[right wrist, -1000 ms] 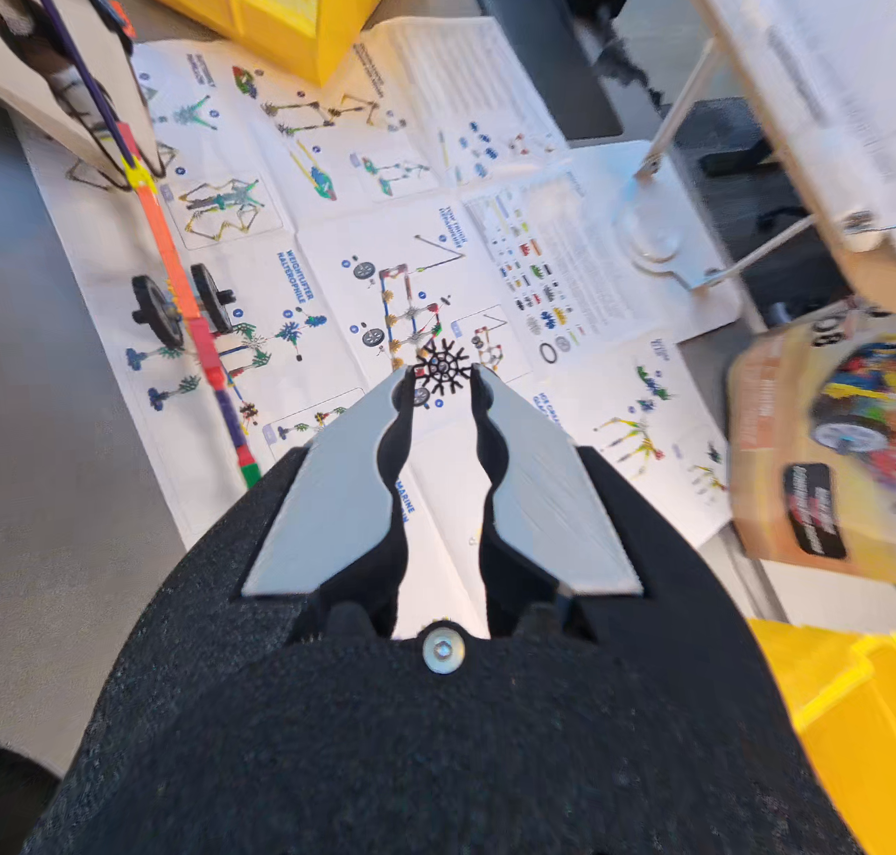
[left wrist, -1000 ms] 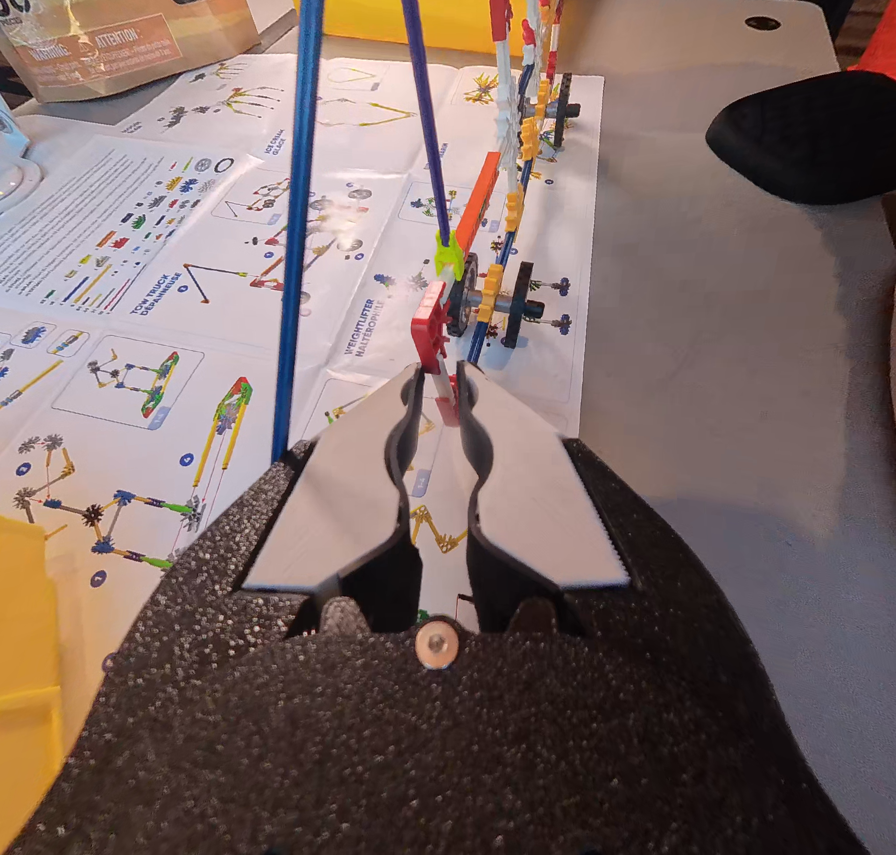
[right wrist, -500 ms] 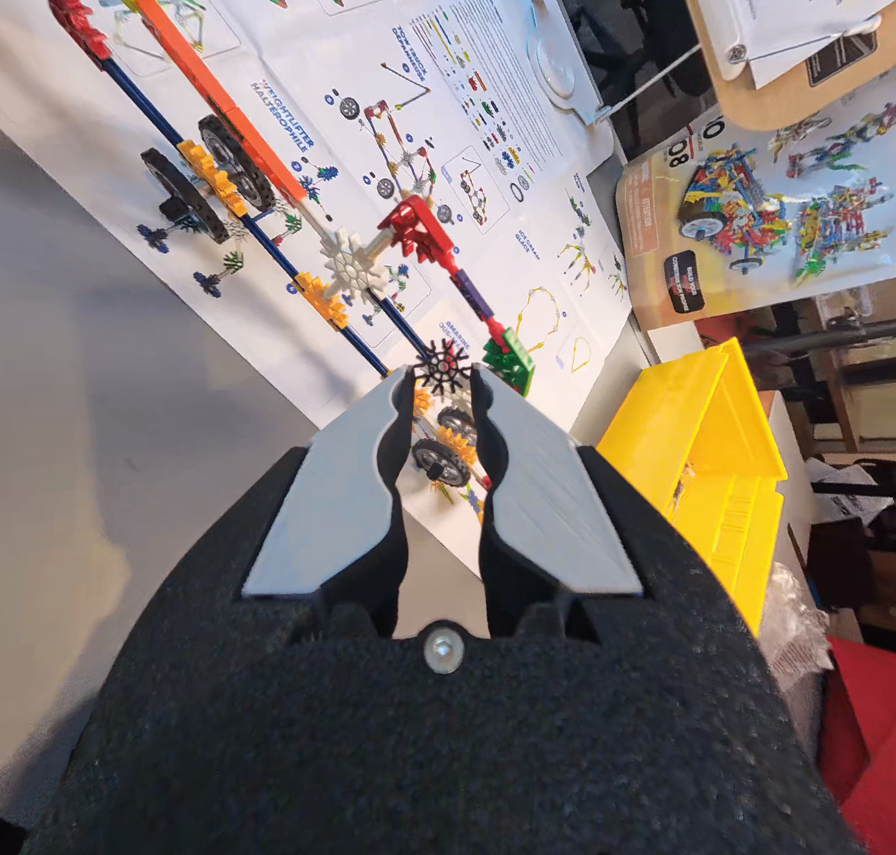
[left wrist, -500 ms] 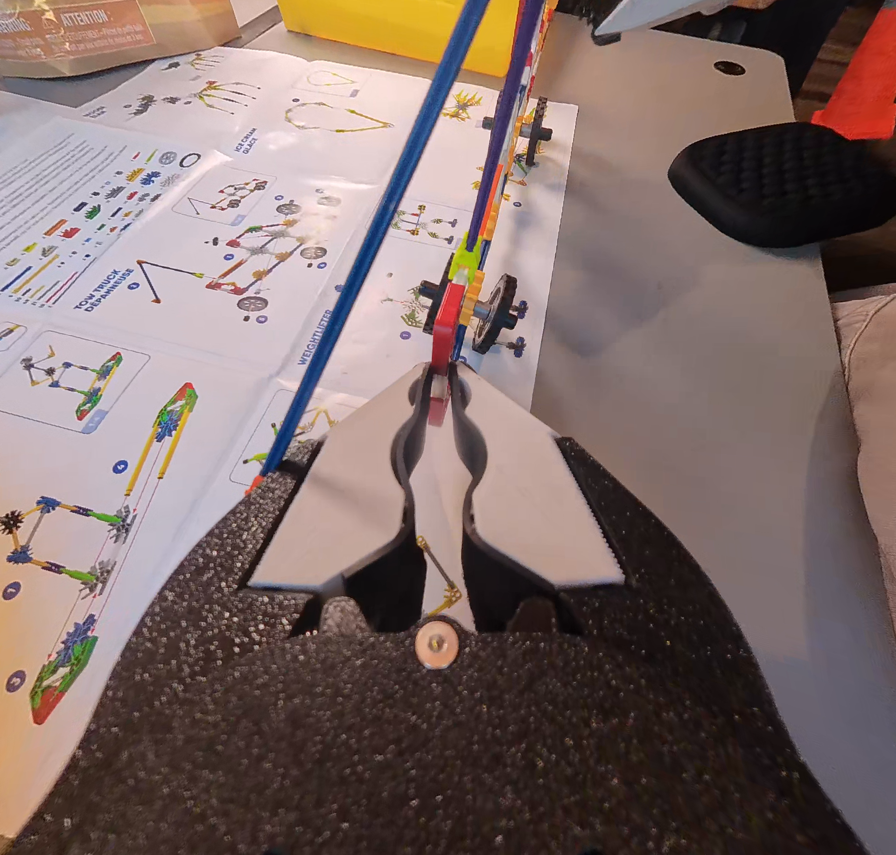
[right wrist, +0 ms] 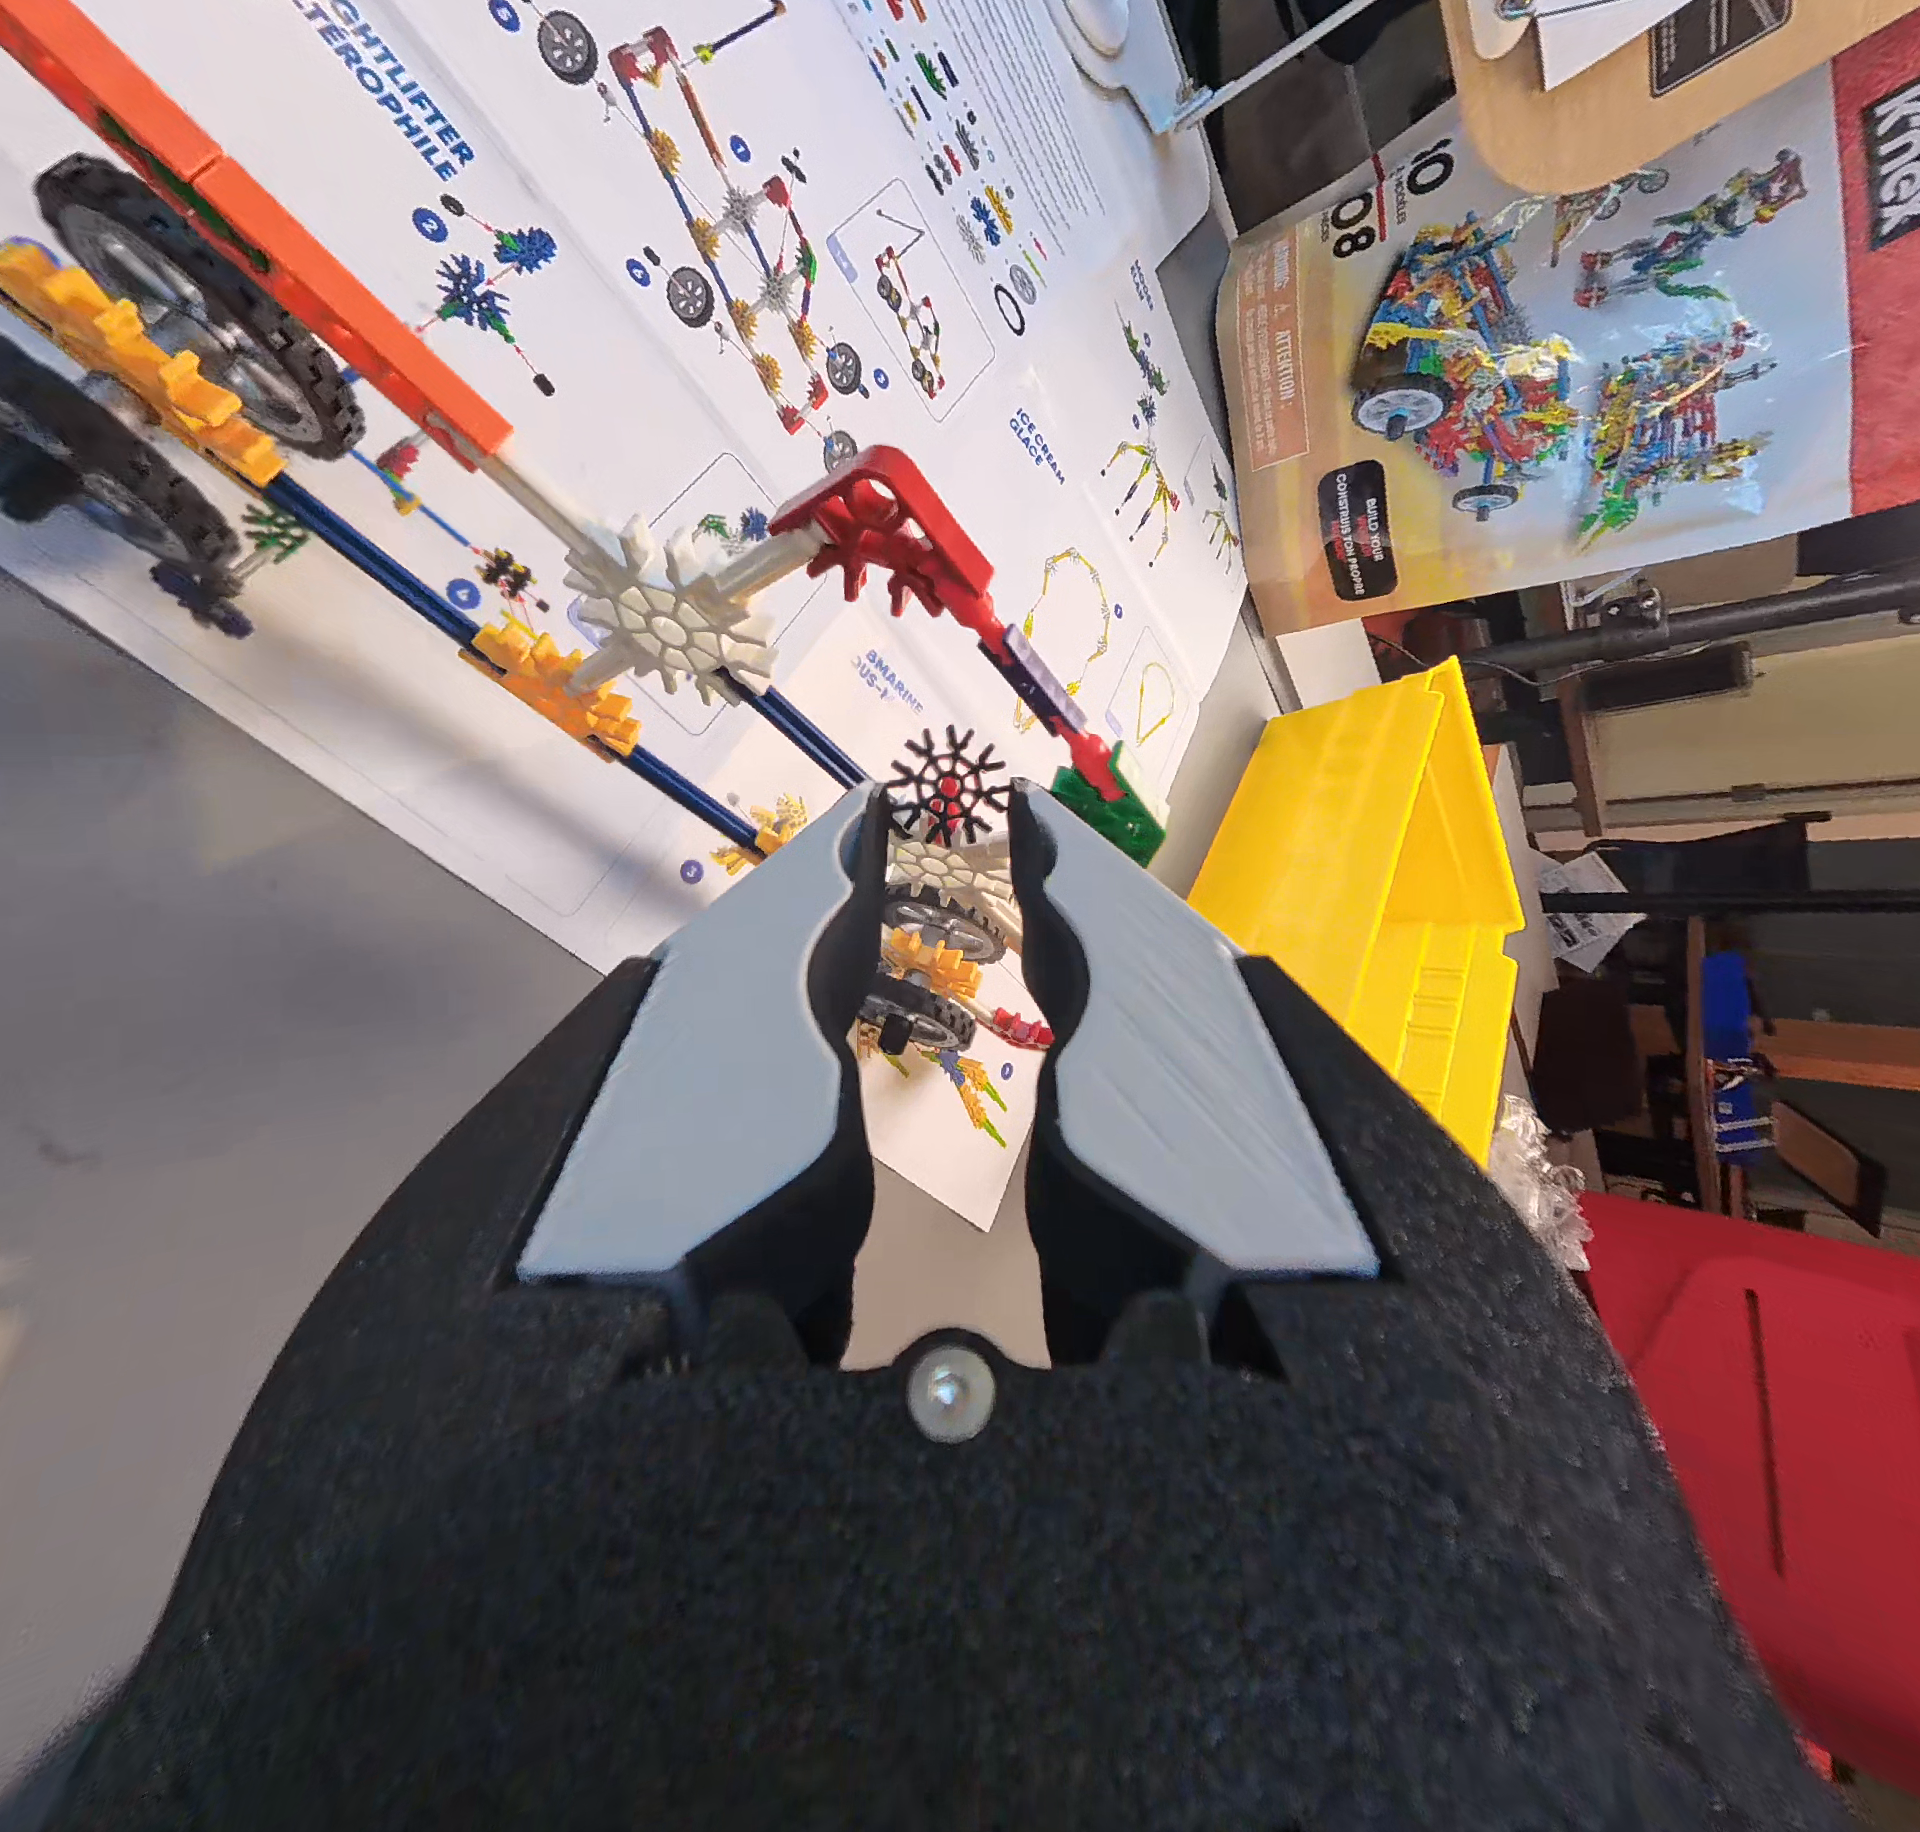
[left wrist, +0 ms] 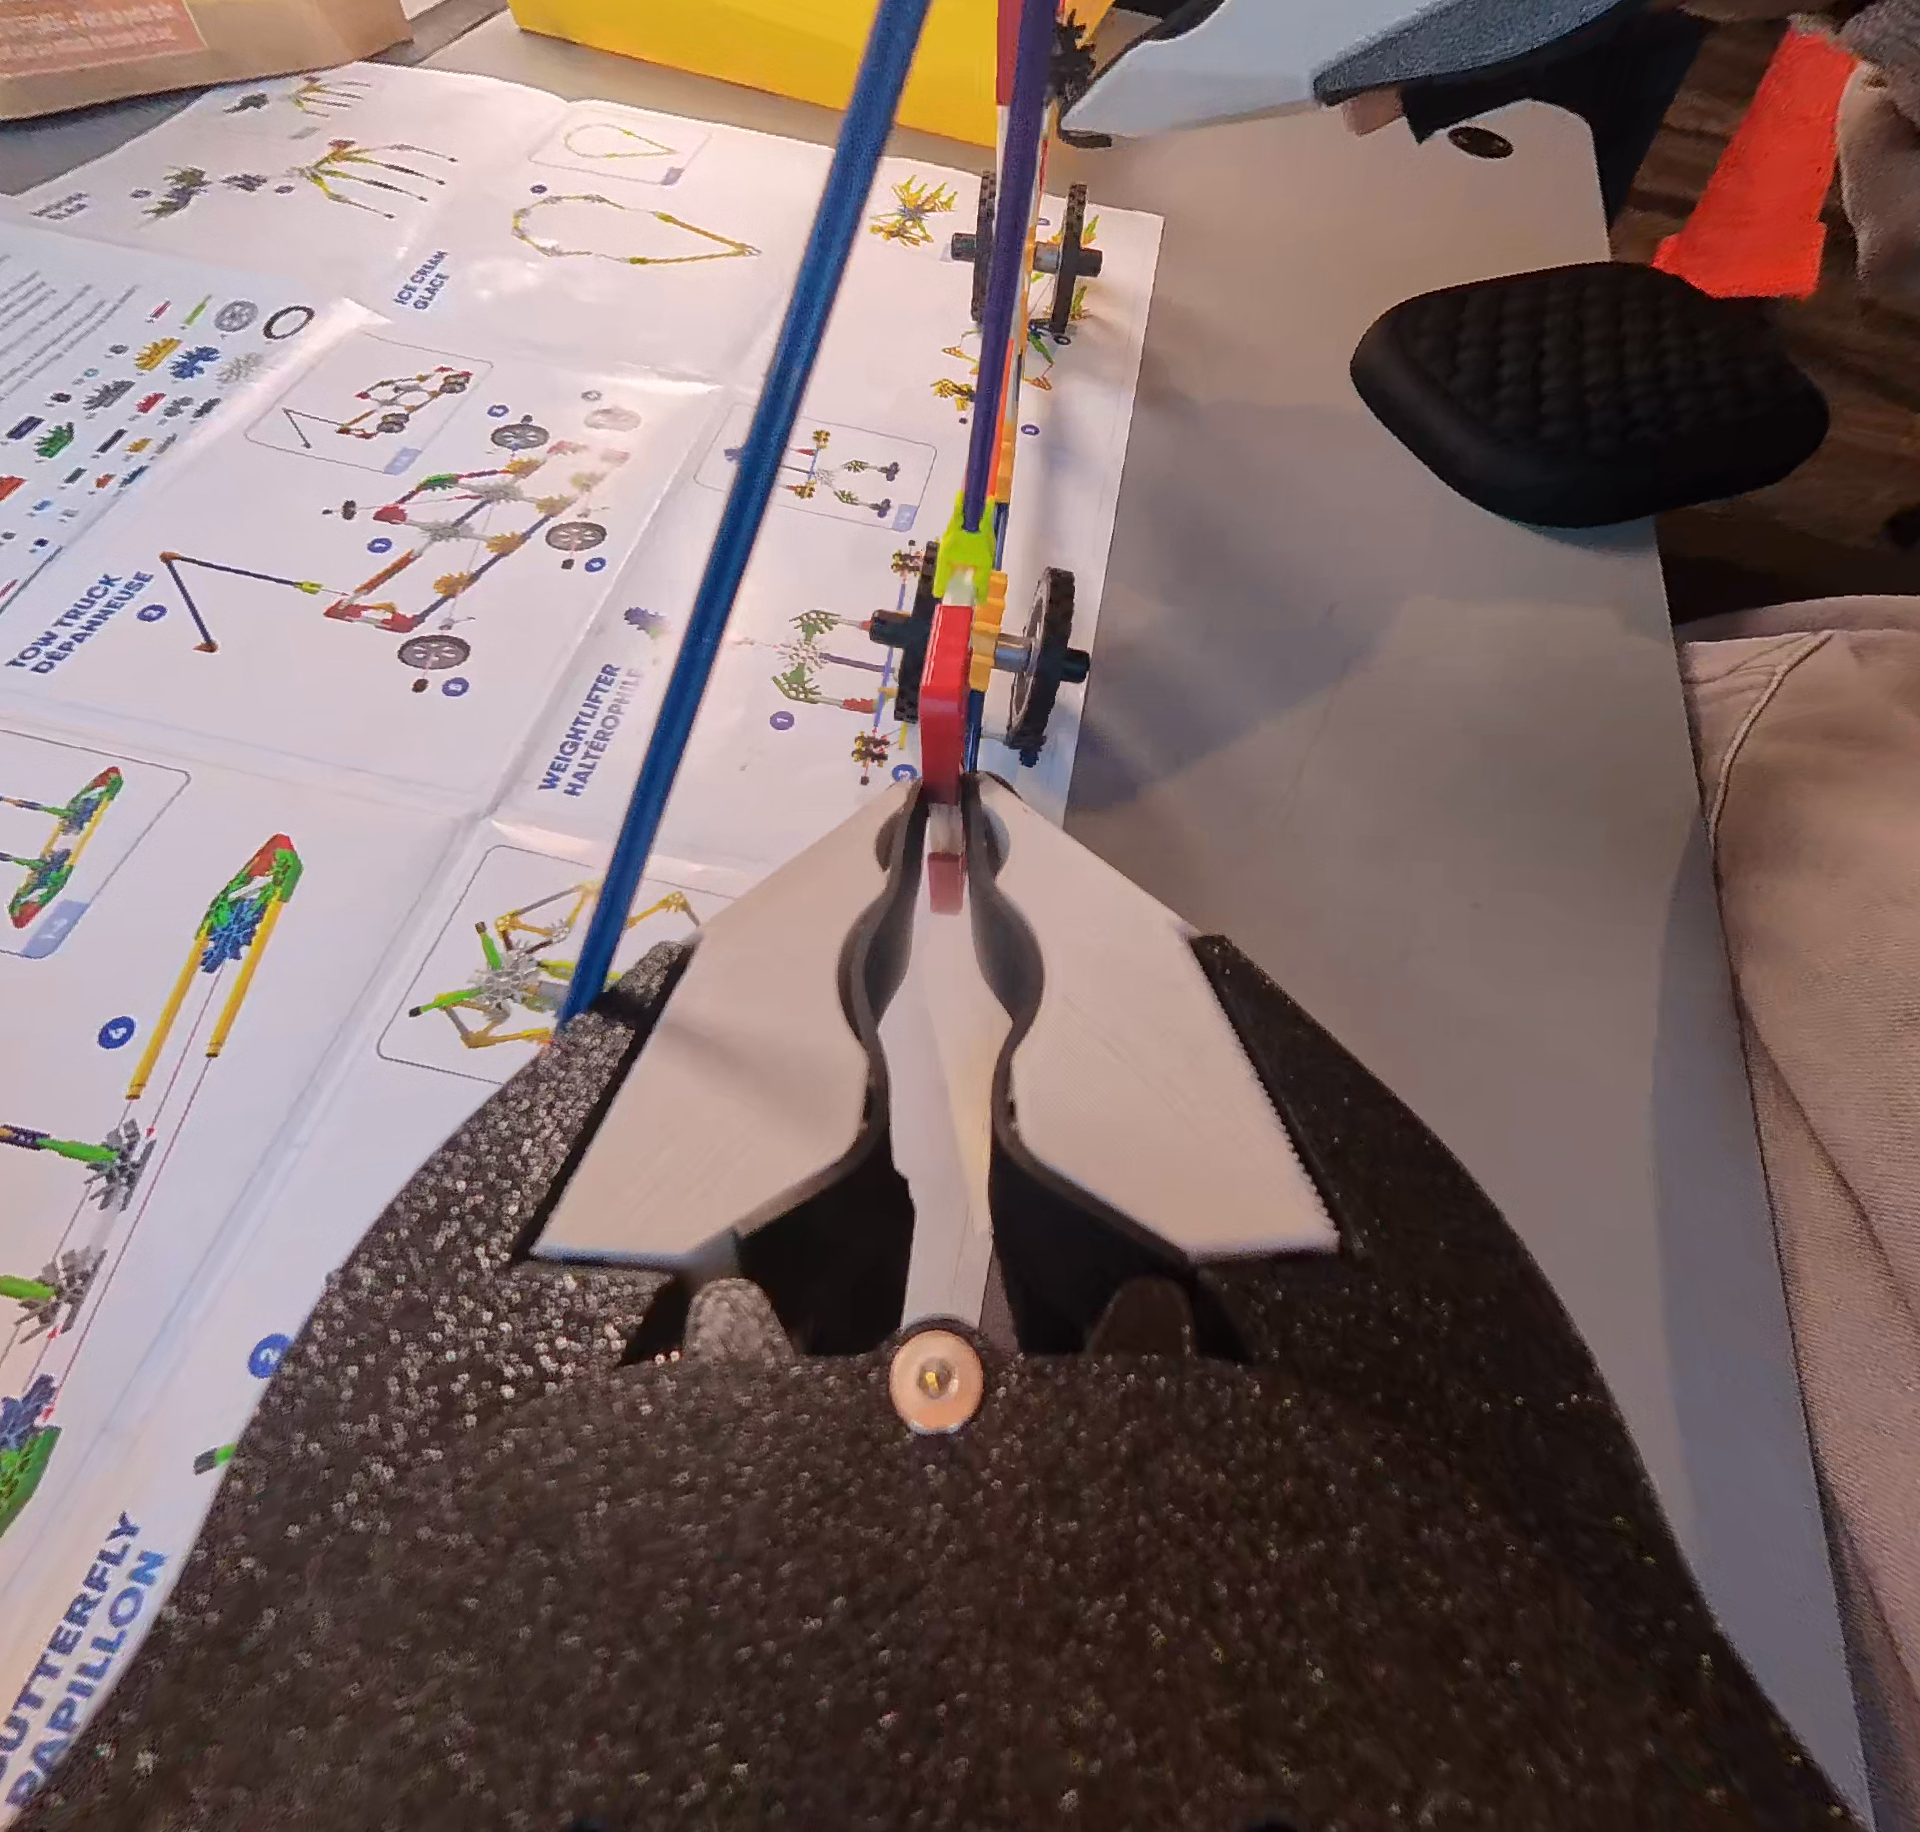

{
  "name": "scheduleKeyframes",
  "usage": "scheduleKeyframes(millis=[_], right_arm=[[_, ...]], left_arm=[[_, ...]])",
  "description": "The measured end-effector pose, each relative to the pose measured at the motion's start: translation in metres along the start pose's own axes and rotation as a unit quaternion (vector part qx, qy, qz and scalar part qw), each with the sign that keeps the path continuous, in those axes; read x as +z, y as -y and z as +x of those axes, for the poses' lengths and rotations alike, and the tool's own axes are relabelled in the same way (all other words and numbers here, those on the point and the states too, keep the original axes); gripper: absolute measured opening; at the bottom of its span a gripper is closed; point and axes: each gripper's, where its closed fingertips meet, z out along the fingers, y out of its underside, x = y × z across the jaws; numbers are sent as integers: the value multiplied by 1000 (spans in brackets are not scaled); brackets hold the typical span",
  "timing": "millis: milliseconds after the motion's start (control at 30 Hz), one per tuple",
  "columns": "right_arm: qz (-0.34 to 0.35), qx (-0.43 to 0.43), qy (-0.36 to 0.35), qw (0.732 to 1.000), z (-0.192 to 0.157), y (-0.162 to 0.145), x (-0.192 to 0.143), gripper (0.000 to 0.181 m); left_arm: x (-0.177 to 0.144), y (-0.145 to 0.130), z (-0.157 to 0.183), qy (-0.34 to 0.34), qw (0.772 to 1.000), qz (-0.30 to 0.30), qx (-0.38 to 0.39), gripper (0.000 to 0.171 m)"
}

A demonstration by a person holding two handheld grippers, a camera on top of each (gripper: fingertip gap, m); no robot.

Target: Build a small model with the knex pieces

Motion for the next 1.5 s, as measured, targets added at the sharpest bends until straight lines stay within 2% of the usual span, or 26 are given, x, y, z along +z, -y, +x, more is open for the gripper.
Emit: scheduleKeyframes(millis=[633, 1100, 1500], right_arm=[[-65, -13, -34, 997, 2, -7, 5, 21], [-111, -11, -16, 994, 2, -17, -1, 21], [-118, -19, -42, 992, 4, -19, 4, 21]], left_arm=[[4, 2, 26, -19, 999, -1, 37, 4], [10, 1, 40, -35, 999, -8, 39, 4], [11, 0, 49, -42, 998, -12, 48, 4]])
